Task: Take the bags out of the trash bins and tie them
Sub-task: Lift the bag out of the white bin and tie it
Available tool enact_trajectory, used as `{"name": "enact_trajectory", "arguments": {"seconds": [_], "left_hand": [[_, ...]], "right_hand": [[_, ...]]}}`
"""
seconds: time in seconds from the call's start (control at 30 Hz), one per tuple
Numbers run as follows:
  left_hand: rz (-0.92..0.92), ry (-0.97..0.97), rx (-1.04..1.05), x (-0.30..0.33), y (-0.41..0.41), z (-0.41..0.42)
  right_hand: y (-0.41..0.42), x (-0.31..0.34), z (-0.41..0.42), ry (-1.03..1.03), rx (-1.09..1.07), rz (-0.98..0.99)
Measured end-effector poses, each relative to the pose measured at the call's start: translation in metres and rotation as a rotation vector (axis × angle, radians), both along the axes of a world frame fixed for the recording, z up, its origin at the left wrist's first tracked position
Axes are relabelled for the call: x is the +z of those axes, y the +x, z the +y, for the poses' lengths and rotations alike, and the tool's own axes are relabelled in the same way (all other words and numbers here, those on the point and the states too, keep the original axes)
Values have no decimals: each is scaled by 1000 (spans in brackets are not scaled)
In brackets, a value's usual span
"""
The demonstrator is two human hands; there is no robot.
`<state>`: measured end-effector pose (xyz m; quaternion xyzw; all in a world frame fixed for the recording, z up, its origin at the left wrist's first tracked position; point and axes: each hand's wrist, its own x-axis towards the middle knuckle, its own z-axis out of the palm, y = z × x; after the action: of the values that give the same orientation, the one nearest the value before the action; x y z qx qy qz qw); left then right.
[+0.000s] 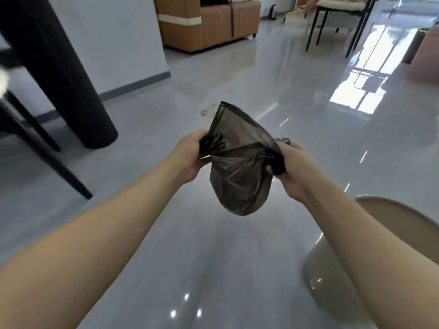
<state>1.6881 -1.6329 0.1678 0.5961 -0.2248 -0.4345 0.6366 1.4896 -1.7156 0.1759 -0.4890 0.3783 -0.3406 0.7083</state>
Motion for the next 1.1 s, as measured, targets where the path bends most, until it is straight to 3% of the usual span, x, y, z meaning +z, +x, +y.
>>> {"name": "enact_trajectory", "arguments": {"seconds": [0.13, 0.2, 0.33, 0.4, 0.47, 0.57, 0.67, 0.8, 0.97, 1.1], "left_hand": [[-299, 406, 89, -62, 47, 44], [-397, 610, 15, -88, 66, 70], [-797, 1236, -598, -119, 79, 112], [-888, 1375, -782, -125, 66, 116], [-868, 1298, -673, -135, 50, 113], [-488, 1154, -365, -160, 23, 113], [-333, 1101, -401, -181, 0, 118], [-253, 1091, -449, -189, -3, 109], [-232, 1200, -720, -183, -10, 115], [-52, 982, -471, -179, -4, 128]], "right_hand": [[17, -64, -8, -106, 28, 345], [16, -88, -10, -99, 91, 557], [14, -111, -4, -182, 438, 1057], [16, -109, 3, -314, 607, 1223], [19, -105, 9, -351, 710, 1268], [23, -105, 14, -126, 765, 1184], [24, -102, 18, -81, 725, 1225], [20, -101, 23, -307, 855, 1416], [10, -88, 25, 42, 1113, 1391], [-6, -82, 13, 226, 1270, 1229]]}}
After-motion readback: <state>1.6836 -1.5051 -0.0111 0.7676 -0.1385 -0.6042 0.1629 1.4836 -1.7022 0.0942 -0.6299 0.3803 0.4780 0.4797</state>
